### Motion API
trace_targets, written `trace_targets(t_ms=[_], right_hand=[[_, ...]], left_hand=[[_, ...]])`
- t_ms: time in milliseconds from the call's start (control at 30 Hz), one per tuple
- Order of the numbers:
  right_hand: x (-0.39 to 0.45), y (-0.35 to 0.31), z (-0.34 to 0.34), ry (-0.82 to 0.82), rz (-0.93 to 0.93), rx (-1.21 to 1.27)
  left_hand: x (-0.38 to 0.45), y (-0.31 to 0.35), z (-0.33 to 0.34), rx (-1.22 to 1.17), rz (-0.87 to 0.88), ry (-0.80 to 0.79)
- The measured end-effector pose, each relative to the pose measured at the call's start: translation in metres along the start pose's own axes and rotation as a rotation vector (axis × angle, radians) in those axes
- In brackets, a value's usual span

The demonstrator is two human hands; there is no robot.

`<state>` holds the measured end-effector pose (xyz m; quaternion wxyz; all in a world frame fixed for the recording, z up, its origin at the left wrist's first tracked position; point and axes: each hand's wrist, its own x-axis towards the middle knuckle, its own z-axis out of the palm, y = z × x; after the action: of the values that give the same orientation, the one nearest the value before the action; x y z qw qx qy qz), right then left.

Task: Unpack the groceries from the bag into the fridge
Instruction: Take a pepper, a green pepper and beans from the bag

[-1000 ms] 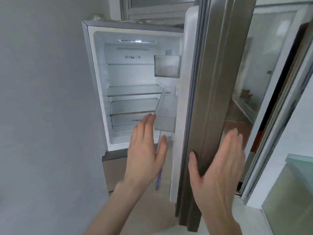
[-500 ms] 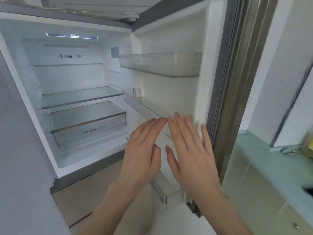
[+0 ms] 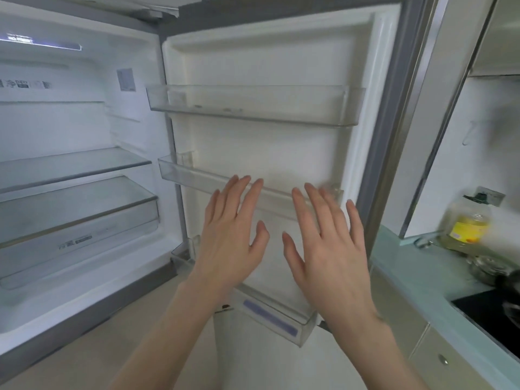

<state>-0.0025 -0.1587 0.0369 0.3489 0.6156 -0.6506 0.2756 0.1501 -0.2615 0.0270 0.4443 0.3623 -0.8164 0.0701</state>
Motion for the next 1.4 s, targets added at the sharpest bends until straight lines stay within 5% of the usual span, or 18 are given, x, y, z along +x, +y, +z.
trace_targets(t_ms=[867, 1133, 1400], right_hand=[[0.091, 0.148, 0.139, -0.022, 0.095, 0.094], [0.082, 0.126, 0.134, -0.08, 0.222, 0.084], [0.007, 0.062, 0.088, -0.07, 0.507, -0.134]], left_hand=[[0.116, 0.004, 0.13, 0.179, 0.121, -0.029], [0.107, -0.02, 0.139, -0.15, 0.203, 0.036], [0.087, -0.027, 0.152, -0.582, 0.375, -0.105]])
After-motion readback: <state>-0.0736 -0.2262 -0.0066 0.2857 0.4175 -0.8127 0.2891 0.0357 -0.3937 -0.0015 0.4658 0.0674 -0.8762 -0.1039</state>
